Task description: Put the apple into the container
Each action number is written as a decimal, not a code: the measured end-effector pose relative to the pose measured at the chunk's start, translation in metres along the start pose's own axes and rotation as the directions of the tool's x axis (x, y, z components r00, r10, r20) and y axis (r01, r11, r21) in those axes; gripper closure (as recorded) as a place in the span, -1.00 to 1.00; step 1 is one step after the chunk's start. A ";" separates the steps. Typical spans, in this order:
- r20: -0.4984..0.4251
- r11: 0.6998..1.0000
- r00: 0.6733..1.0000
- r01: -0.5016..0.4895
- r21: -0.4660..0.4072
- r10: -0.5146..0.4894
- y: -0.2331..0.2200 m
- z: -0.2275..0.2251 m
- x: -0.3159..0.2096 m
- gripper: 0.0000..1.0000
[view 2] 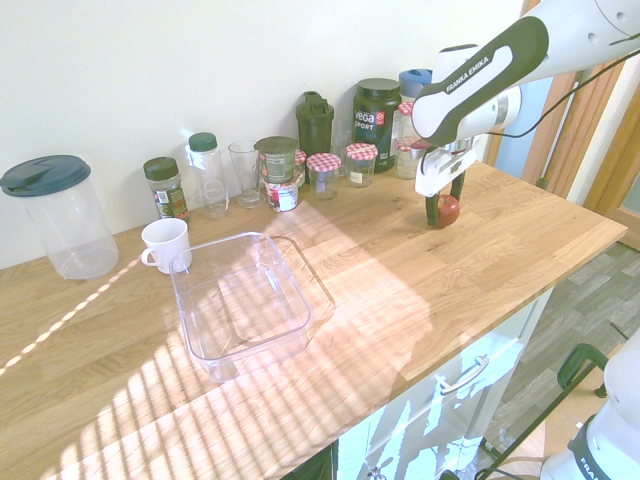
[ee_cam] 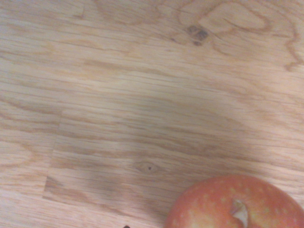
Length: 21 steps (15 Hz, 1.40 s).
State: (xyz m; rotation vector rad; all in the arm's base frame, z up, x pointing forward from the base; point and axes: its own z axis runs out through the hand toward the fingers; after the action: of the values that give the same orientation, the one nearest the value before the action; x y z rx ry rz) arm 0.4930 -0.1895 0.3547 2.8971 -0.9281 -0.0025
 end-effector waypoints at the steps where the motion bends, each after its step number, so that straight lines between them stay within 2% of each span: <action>1: 0.001 1.000 1.000 -0.001 0.000 0.001 0.000 0.000 0.000 1.00; 11: 0.013 1.000 1.000 -0.011 -0.004 0.011 -0.002 0.007 -0.002 1.00; 13: 0.013 0.999 0.999 -0.031 0.030 0.031 -0.013 -0.003 -0.004 1.00; 15: 0.005 0.996 0.999 -0.041 0.079 0.041 -0.032 -0.043 -0.011 1.00; 18: -0.026 0.991 0.999 -0.031 0.131 0.035 -0.075 -0.127 -0.044 1.00; 21: -0.034 0.990 0.999 -0.007 0.138 0.012 -0.147 -0.152 -0.092 1.00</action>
State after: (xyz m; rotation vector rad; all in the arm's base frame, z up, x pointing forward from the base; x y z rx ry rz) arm 0.5078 -0.0032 0.4892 3.0071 -0.9738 0.1173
